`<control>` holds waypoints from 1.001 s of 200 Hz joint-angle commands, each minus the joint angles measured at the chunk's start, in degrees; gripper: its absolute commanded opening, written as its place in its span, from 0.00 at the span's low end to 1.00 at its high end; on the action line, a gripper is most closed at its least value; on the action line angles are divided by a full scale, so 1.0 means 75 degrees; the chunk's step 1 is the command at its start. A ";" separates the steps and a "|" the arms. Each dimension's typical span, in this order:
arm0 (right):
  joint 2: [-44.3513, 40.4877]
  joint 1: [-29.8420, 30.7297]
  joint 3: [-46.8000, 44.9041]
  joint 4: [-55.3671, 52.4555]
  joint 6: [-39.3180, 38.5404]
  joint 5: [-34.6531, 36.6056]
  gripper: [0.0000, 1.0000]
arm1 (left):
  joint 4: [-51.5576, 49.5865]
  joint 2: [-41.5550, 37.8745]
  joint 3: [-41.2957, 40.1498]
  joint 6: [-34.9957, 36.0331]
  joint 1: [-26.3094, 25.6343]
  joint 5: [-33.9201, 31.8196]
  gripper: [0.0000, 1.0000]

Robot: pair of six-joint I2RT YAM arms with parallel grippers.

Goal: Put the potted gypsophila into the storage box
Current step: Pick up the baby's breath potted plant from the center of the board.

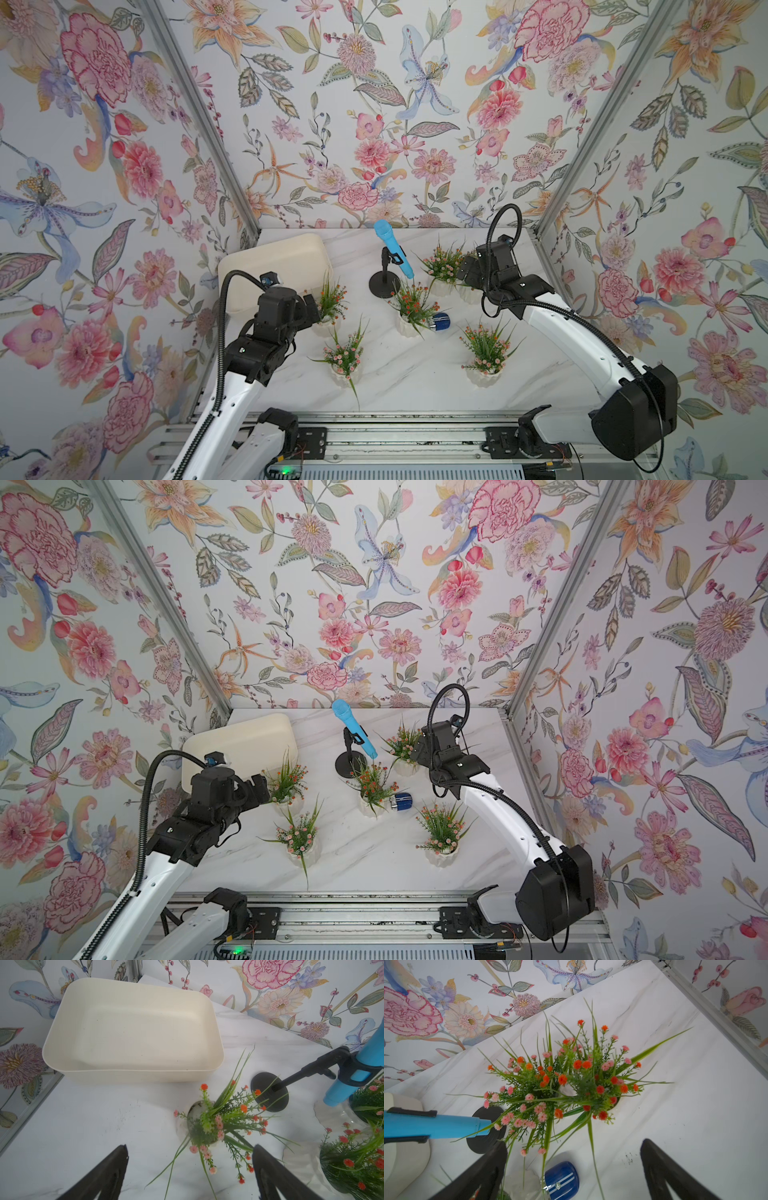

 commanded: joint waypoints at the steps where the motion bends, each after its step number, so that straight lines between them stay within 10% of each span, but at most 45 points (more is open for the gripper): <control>1: 0.0367 0.0618 0.0379 -0.0121 0.0085 0.0110 0.99 | -0.1011 -0.0214 -0.0379 -0.0307 0.0082 0.0548 0.92; 83: 0.0538 0.2009 -0.0125 -0.0380 0.0572 0.0055 0.98 | -0.1982 -0.1194 -0.1718 -0.0547 0.0076 0.1578 0.84; 200: -0.1442 0.0906 -0.1505 -0.0484 -0.0096 -0.0543 0.95 | -0.0721 -0.1297 -0.2524 -0.0692 0.0064 0.3128 0.61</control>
